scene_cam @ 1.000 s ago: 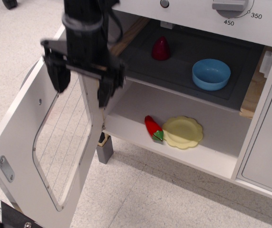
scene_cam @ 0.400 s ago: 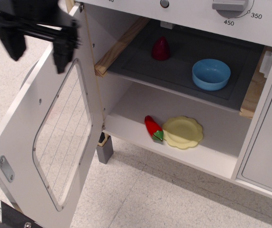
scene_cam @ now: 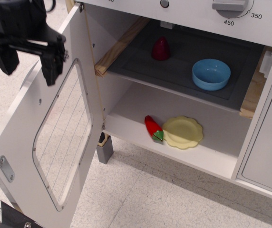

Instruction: Close oven

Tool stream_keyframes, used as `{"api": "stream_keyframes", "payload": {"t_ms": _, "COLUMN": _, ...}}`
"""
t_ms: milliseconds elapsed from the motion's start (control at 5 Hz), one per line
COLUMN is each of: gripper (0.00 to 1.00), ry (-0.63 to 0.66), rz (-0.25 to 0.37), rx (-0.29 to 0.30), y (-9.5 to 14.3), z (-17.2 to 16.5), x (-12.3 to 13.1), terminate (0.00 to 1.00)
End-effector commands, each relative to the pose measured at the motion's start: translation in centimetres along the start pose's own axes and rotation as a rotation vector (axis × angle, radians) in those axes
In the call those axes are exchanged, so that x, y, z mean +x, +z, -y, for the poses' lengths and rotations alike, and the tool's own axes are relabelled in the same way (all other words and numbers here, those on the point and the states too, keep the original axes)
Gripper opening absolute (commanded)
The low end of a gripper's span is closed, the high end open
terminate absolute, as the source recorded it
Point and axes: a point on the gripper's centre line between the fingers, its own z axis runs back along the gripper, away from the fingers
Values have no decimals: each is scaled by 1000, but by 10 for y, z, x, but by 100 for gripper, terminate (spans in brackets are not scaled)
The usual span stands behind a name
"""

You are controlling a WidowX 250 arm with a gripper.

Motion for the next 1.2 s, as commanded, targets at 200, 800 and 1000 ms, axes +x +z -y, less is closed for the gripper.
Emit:
{"api": "stream_keyframes", "payload": {"t_ms": 200, "gripper": 100, "ry": 86, "rz": -8, "rx": -67, "y": -24, "z": 31, "x": 13, "terminate": 0}}
{"api": "stream_keyframes", "payload": {"t_ms": 800, "gripper": 100, "ry": 95, "rz": 42, "rx": -173, "y": -7, "z": 107, "x": 38, "terminate": 0}}
{"api": "stream_keyframes", "payload": {"t_ms": 1000, "gripper": 100, "ry": 103, "rz": 51, "rx": -202, "y": 1, "z": 129, "x": 45, "terminate": 0}}
